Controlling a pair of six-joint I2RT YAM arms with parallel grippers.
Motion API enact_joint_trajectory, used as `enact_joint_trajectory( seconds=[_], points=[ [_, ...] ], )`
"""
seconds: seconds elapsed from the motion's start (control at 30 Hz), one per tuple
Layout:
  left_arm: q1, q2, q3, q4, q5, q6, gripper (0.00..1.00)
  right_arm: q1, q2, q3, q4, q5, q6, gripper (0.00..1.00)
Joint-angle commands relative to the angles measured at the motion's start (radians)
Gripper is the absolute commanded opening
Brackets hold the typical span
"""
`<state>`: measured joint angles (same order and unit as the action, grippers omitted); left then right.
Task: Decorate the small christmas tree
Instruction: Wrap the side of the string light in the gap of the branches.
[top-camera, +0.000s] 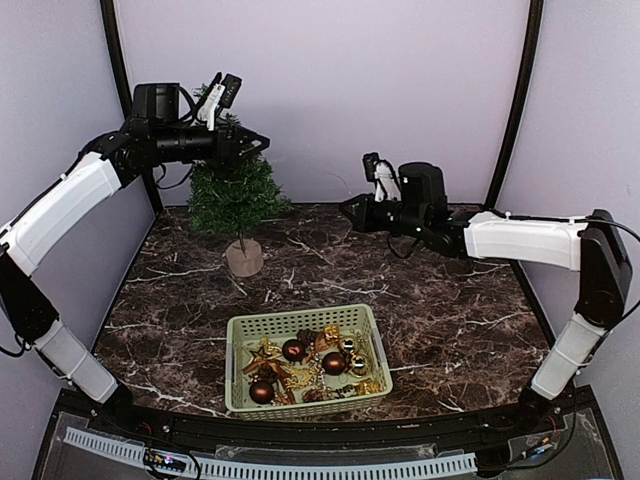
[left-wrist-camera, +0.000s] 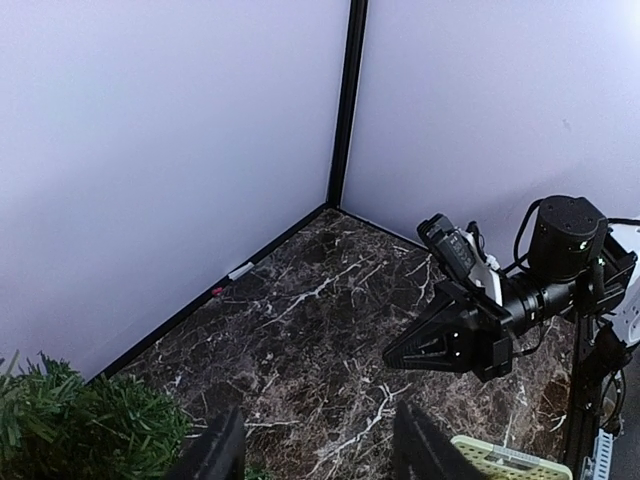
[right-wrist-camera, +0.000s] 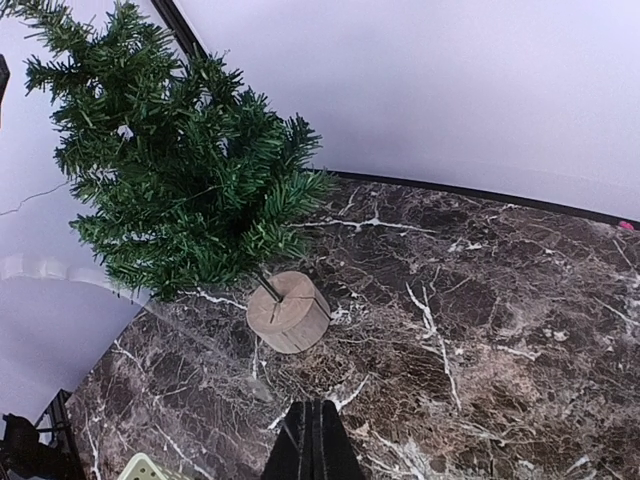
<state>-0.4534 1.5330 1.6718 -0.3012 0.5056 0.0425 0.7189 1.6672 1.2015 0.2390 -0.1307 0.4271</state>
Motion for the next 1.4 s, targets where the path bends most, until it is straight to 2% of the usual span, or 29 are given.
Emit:
enact_joint_trajectory(
  seconds=[0.0, 0.1, 0.17, 0.3, 0.4, 0.53, 0.63, 0.87, 0.93, 1.07, 1.1, 1.13, 1.17, 1.27, 1.37],
  points=[
    [0.007, -0.076, 0.126, -0.08, 0.021, 0.04, 0.73, -0.009, -0.071, 0.139, -0.104, 0.054, -0.028, 0.0],
    [0.014, -0.072, 0.233, -0.188, -0.003, 0.052, 0.8, -0.009, -0.054, 0.248, -0.197, 0.094, -0.043, 0.0],
    [0.033, -0.033, 0.365, -0.257, -0.028, 0.048, 0.8, -0.009, -0.031, 0.319, -0.234, 0.118, -0.048, 0.0],
    [0.087, 0.03, 0.507, -0.353, -0.149, 0.045, 0.82, -0.009, 0.002, 0.401, -0.276, 0.128, -0.046, 0.0],
    [0.103, 0.038, 0.514, -0.366, -0.306, 0.057, 0.88, -0.008, 0.023, 0.439, -0.277, 0.128, -0.037, 0.0],
    [0.105, 0.031, 0.487, -0.356, -0.419, 0.072, 0.96, -0.009, 0.037, 0.473, -0.288, 0.128, -0.033, 0.0],
    [0.11, 0.043, 0.483, -0.356, -0.437, 0.077, 0.99, -0.009, 0.044, 0.486, -0.294, 0.123, -0.033, 0.0],
    [0.147, 0.094, 0.478, -0.339, -0.434, 0.043, 0.99, -0.009, 0.053, 0.495, -0.29, 0.105, -0.024, 0.0],
    [0.148, 0.093, 0.457, -0.307, -0.383, 0.047, 0.9, -0.009, 0.048, 0.491, -0.291, 0.109, -0.024, 0.0],
    [0.148, 0.091, 0.425, -0.248, -0.318, 0.051, 0.61, -0.009, 0.038, 0.48, -0.287, 0.12, -0.024, 0.0],
    [0.148, 0.092, 0.425, -0.243, -0.307, 0.052, 0.46, -0.009, 0.036, 0.477, -0.285, 0.121, -0.025, 0.0],
    [0.148, 0.094, 0.424, -0.238, -0.304, 0.052, 0.39, -0.008, 0.034, 0.477, -0.286, 0.124, -0.025, 0.0],
    [0.148, 0.094, 0.425, -0.234, -0.3, 0.049, 0.27, -0.009, 0.03, 0.475, -0.288, 0.126, -0.026, 0.0],
    [0.148, 0.09, 0.42, -0.223, -0.274, 0.054, 0.05, -0.009, 0.018, 0.476, -0.294, 0.156, -0.036, 0.0],
    [0.148, 0.077, 0.409, -0.191, -0.187, 0.061, 0.0, -0.009, 0.01, 0.488, -0.318, 0.213, -0.048, 0.0]
  ],
)
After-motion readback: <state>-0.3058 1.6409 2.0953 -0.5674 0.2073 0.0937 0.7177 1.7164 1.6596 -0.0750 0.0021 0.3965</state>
